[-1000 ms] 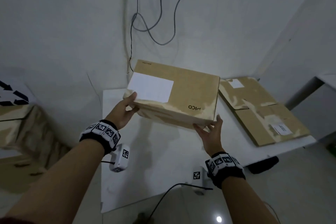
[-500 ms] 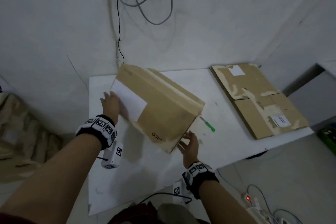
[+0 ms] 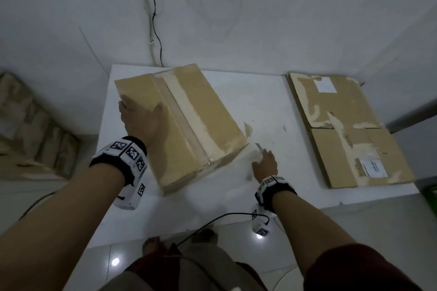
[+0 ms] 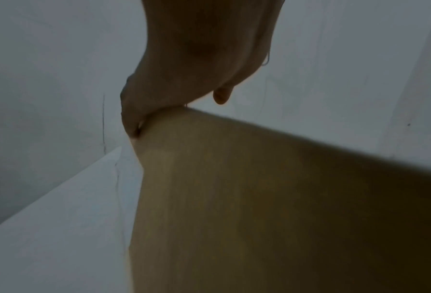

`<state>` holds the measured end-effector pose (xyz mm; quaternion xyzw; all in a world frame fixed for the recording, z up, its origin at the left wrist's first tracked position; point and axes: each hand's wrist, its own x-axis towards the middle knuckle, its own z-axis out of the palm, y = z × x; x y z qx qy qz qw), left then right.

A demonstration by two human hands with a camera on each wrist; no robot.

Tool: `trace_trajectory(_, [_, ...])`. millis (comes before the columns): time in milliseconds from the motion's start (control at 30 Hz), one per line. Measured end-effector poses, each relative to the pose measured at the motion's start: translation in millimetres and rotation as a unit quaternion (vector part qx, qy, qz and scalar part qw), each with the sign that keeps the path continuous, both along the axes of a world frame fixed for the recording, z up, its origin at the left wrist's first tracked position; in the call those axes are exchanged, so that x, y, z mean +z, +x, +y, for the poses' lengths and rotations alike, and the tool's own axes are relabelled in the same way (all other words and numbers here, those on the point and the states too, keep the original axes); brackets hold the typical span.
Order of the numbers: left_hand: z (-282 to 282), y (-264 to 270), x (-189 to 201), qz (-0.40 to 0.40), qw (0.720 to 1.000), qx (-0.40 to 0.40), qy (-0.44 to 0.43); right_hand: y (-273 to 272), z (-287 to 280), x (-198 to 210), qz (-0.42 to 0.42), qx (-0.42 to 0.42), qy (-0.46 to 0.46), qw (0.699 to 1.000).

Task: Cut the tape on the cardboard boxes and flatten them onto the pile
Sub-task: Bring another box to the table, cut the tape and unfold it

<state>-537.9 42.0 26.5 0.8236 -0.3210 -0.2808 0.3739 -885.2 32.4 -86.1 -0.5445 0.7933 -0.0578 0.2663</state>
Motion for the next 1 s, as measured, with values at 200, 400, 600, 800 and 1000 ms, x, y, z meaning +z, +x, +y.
trace_trajectory(200, [9, -17, -3, -0.197, 0.976, -0.082, 0.046, -25, 1, -25, 0.057, 0.053, -0.050, 0.996])
trace_trajectory(400, [9, -20, -1, -0.255, 0.960, -0.089, 0.071, -34, -10, -33, -0.077, 0.009, -0.141, 0.987])
trace_trajectory(600, [5, -20, -6, -0.313, 0.934, -0.160, 0.069, 12, -85, 34, -0.206, 0.042, -0.228, 0.951])
trace_trajectory(800, [-1, -15, 5, -0.327, 0.929, -0.159, 0.066, 113, -128, 133, -0.270, 0.180, -0.269, 0.907])
trace_trajectory(1000, [-4, 3, -3, -0.353, 0.911, -0.203, 0.063, 212, -110, 142, -0.309, 0.221, -0.106, 0.919])
